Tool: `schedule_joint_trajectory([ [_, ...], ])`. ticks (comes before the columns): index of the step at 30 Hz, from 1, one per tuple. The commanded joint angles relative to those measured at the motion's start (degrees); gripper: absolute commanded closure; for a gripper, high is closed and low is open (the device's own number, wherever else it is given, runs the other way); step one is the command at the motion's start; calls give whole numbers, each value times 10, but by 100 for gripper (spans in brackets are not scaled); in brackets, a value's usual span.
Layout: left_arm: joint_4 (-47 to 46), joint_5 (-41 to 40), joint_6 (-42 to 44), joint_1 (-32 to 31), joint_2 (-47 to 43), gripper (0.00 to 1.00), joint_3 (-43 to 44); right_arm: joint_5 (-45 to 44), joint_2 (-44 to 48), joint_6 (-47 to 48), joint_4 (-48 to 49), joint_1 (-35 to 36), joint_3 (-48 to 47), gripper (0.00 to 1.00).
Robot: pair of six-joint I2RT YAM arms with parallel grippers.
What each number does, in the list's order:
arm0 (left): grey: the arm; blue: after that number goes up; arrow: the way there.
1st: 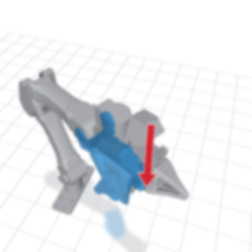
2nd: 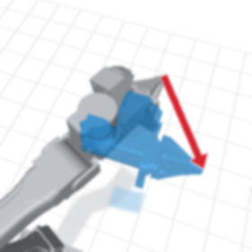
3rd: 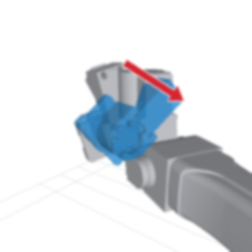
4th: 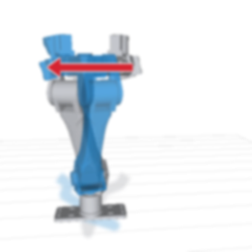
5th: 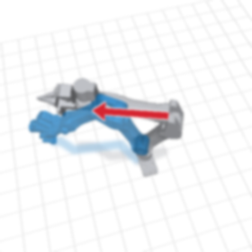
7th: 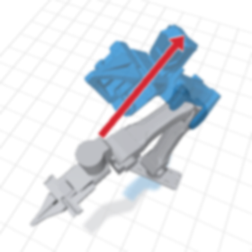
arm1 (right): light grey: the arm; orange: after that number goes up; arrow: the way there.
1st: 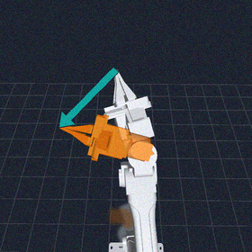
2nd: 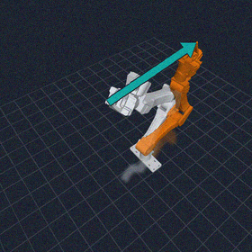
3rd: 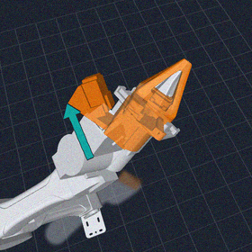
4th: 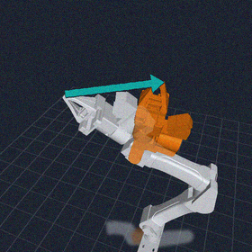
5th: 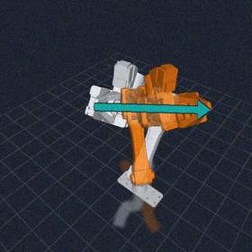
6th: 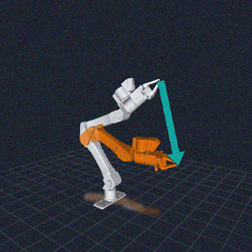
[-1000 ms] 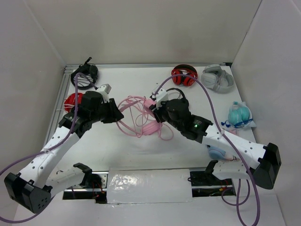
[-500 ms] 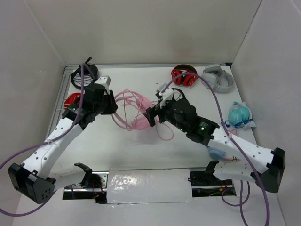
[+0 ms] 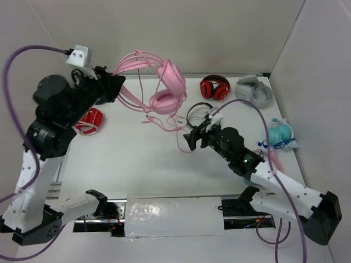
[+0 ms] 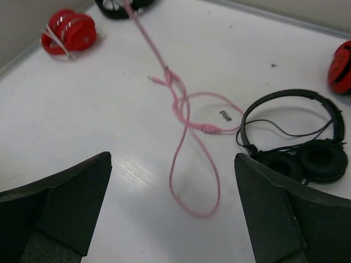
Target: Wrap the headphones
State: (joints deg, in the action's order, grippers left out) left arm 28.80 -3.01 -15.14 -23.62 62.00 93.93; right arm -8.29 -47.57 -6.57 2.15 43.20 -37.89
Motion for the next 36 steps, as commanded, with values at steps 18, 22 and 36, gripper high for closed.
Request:
schedule_joint_trajectory([
  [18, -35, 297, 37, -3, -18, 100, 78, 286, -208, 81, 388, -5, -37, 2],
  [22, -49, 265, 33, -3, -23, 100, 51, 340, -207, 82, 349, 12, -61, 57],
  [36, -72, -31, -12, 4, -14, 100, -123, -131, 30, -126, 59, -182, -98, 100],
])
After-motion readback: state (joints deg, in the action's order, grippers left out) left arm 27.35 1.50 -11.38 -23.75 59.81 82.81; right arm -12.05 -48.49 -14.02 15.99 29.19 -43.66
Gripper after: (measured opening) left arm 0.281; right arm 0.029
